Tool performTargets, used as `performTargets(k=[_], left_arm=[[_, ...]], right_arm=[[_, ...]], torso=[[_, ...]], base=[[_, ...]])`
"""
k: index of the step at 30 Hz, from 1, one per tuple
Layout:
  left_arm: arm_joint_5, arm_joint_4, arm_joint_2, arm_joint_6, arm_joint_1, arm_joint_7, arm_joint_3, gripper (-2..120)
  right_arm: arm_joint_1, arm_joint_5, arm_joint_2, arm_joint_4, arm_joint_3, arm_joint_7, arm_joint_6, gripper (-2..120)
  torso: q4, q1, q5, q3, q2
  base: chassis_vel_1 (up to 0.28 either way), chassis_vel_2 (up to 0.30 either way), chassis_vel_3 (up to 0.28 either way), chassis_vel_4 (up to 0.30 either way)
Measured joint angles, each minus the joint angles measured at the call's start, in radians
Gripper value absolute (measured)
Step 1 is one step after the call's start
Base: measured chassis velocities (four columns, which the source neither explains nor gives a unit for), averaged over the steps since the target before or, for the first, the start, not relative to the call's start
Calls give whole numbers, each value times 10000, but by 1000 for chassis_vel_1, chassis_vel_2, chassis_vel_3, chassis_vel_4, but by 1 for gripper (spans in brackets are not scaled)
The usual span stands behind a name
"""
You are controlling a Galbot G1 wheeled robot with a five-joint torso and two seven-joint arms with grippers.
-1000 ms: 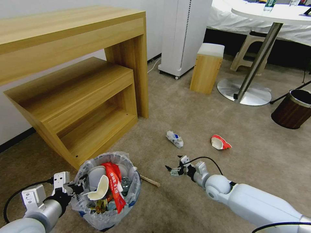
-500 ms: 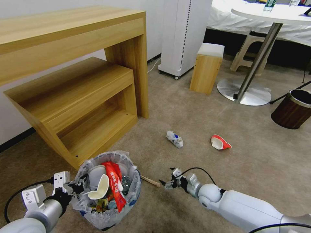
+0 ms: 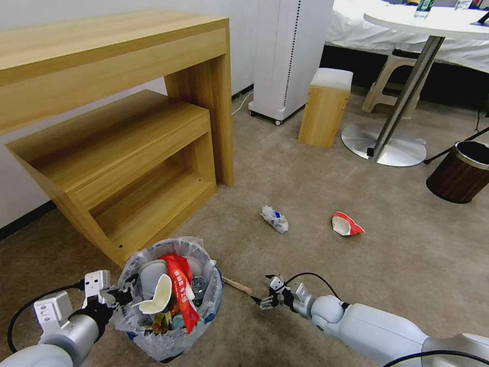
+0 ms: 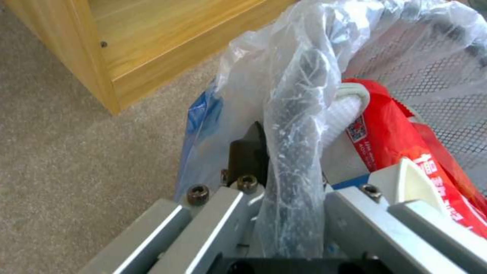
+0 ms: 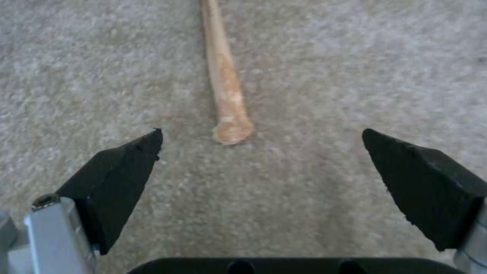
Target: Pick up the trash bin and place the garbage on the floor into it.
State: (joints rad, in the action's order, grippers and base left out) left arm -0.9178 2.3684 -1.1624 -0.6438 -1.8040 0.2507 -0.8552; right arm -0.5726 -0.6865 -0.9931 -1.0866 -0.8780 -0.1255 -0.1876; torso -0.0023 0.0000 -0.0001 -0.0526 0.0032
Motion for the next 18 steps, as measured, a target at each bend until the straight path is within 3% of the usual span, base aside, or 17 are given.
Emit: performTargets(k=[8,17,18], left_arm=[[46,132,-109,5,-120,-22,-17,1],[49,198,-98,14,-171,-34,-54,1],[48,200,-98,17,-168,-34,-53,1]], right_arm=[[119,87,-696,736,-335,-198,-273,96],[141,227,-953,1010,-376,-225,-388,92],[139,251,-977,1046,-363,-210,-395,86]], torso=[[1,0,1,-1,0],[0,0,-1,0,0],[0,0,0,-1,0]], base=[[0,0,0,0],[0,0,0,0],[0,0,0,0]])
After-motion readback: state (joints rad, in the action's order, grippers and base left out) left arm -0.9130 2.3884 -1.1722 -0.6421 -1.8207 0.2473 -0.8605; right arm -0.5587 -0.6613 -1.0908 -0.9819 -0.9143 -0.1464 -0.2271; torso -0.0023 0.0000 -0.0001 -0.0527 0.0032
